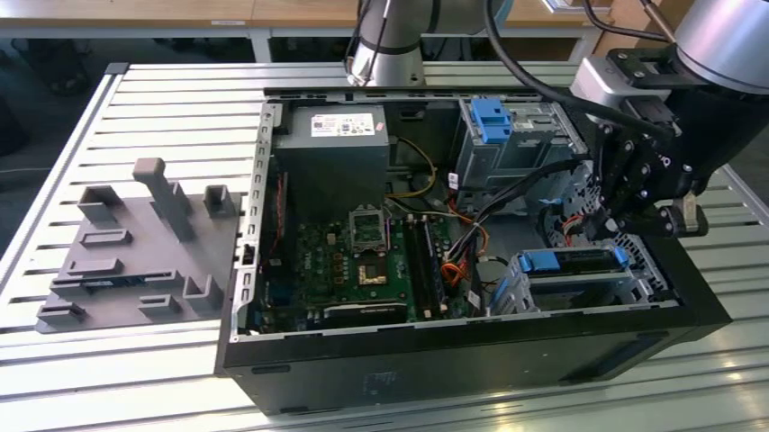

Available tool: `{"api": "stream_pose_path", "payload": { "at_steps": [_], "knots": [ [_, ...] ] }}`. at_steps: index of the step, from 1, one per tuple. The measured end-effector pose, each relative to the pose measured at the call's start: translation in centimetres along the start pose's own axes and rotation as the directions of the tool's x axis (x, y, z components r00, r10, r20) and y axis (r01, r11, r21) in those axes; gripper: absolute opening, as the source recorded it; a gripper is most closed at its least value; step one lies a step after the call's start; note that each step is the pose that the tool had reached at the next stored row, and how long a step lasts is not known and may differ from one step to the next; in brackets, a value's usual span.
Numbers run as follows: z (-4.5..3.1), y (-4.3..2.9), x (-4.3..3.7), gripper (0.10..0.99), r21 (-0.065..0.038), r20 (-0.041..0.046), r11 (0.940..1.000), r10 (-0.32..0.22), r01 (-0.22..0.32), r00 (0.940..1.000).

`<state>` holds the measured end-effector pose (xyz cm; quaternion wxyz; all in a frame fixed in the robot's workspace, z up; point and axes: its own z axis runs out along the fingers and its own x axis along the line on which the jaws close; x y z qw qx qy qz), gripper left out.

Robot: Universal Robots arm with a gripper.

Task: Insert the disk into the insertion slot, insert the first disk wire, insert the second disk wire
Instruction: 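Insert the first disk wire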

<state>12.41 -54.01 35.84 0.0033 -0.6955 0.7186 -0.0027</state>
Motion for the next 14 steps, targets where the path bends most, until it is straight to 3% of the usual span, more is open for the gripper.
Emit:
{"api": "stream_pose_path", "payload": {
  "at_steps": [7, 14],
  "knots": [
    [0.00, -0.18, -1.03, 0.106, 0.000, 0.0000, 1.0000, 0.003, -0.003, 1.0000],
    [0.02, -0.38, -1.38, 0.114, 0.000, -0.0003, 0.9987, 0.051, -0.051, 0.9987]
  ]
}}
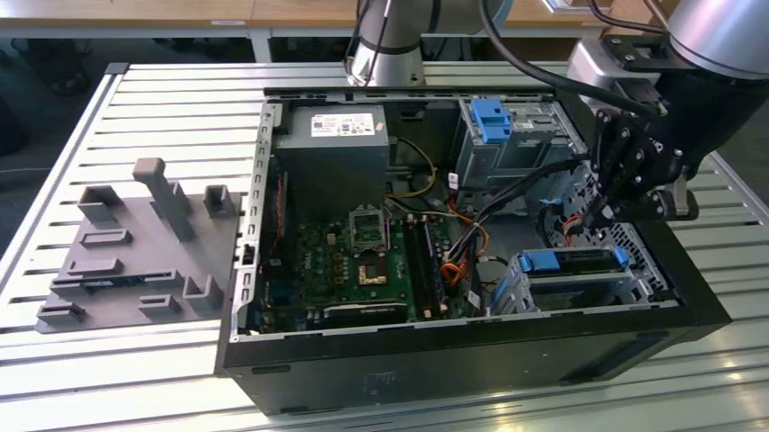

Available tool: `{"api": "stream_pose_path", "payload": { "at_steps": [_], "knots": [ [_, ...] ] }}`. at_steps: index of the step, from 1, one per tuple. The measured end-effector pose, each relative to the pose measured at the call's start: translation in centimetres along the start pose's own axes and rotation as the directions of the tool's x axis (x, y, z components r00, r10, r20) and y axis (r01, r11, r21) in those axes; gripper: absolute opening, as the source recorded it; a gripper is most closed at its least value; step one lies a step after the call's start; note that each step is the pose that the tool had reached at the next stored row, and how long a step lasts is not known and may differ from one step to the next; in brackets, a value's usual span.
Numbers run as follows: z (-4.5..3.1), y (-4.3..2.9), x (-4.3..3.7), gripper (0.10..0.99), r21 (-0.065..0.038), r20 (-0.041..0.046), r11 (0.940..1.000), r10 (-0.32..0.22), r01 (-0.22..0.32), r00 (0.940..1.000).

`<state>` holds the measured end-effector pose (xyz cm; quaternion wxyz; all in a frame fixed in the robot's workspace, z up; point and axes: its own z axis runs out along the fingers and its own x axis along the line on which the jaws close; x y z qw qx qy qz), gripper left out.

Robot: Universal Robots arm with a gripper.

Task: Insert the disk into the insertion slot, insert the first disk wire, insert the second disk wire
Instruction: 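Insert the first disk wire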

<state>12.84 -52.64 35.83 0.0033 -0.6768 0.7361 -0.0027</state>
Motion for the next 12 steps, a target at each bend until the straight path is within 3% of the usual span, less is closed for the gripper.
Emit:
{"api": "stream_pose_path", "payload": {
  "at_steps": [1, 2, 9, 10, 12],
  "knots": [
    [0.00, -0.02, -0.05, 0.114, 0.000, -0.0001, 1.0000, 0.007, -0.007, 1.0000],
    [0.00, -0.04, -0.10, 0.173, 0.000, -0.0001, 0.9999, 0.014, -0.014, 0.9999],
    [0.01, -0.15, -0.42, 0.184, 0.000, -0.0005, 0.9981, 0.062, -0.062, 0.9981],
    [0.01, -0.16, -0.48, 0.247, 0.000, -0.0006, 0.9977, 0.068, -0.068, 0.9977],
    [0.02, -0.20, -0.62, 0.247, 0.000, -0.0008, 0.9969, 0.079, -0.079, 0.9969]
  ]
}}
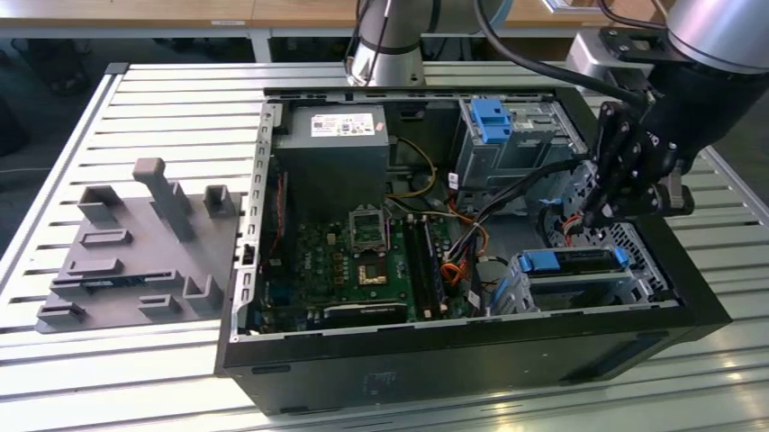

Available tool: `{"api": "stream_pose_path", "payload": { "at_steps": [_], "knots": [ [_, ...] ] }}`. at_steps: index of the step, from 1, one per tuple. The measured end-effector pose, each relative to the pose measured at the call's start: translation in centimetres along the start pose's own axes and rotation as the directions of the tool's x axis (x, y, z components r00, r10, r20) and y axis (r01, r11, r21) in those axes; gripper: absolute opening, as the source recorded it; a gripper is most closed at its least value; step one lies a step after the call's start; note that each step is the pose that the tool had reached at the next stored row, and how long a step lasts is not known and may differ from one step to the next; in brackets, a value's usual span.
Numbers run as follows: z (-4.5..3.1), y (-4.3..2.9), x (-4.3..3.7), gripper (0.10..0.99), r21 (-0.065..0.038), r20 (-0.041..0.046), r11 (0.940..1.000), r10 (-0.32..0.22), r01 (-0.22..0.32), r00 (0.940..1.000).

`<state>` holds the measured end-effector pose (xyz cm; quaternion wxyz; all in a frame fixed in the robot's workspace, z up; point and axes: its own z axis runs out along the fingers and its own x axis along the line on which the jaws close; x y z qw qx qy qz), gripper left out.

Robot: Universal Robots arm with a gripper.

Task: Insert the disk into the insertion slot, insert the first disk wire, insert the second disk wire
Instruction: 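Insert the first disk wire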

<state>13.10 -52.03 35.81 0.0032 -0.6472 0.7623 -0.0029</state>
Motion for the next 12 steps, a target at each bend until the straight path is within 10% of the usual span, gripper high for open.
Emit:
{"api": "stream_pose_path", "payload": {
  "at_steps": [12],
  "knots": [
    [0.58, 0.02, -0.86, 0.322, 0.006, -0.0319, 0.9996, 0.029, -0.028, 0.9991]
  ]
}}
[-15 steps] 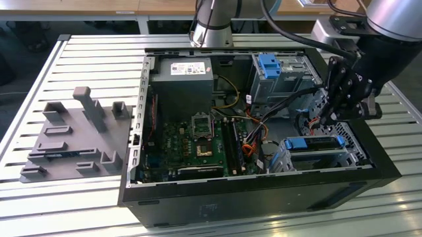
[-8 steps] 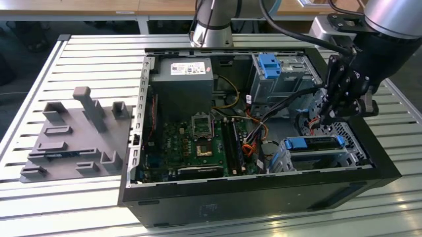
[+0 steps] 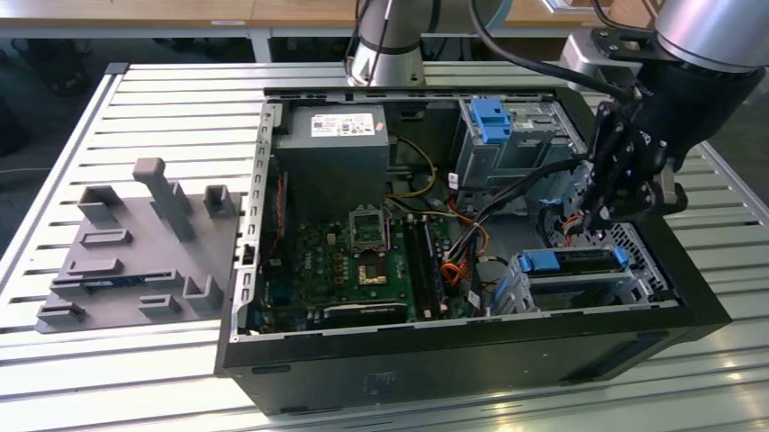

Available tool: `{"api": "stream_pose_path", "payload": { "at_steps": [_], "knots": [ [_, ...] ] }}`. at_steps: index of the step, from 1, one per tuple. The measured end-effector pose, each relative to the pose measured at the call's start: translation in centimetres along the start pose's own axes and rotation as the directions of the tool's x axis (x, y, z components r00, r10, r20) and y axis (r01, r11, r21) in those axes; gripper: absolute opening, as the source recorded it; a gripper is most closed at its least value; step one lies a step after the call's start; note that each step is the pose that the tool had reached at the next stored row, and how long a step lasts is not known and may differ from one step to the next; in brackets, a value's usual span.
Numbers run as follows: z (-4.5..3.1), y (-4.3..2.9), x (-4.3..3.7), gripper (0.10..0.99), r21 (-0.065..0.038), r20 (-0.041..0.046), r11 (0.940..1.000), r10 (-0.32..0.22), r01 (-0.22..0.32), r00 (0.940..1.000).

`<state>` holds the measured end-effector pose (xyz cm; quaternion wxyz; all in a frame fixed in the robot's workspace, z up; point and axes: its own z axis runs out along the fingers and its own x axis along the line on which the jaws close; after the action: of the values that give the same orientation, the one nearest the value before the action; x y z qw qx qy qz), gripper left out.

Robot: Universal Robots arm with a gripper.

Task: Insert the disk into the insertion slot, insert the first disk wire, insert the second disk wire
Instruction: 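Insert the first disk wire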

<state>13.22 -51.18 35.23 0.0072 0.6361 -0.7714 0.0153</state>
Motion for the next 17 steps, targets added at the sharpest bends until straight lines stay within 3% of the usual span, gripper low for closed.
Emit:
{"api": "stream_pose_path", "payload": {
  "at_steps": [6, 7, 10, 17],
  "knots": [
    [0.25, -0.04, -0.30, 0.306, 0.004, -0.0241, 0.9999, 0.012, -0.012, 0.9996],
    [0.27, -0.04, -0.35, 0.243, 0.005, -0.0253, 0.9999, 0.012, -0.012, 0.9996],
    [0.29, -0.05, -0.38, 0.165, 0.005, -0.0260, 1.0000, 0.008, -0.008, 0.9996],
    [0.41, -0.06, -0.37, 0.165, 0.011, -0.0241, 0.9921, -0.125, 0.125, 0.9919]
  ]
}}
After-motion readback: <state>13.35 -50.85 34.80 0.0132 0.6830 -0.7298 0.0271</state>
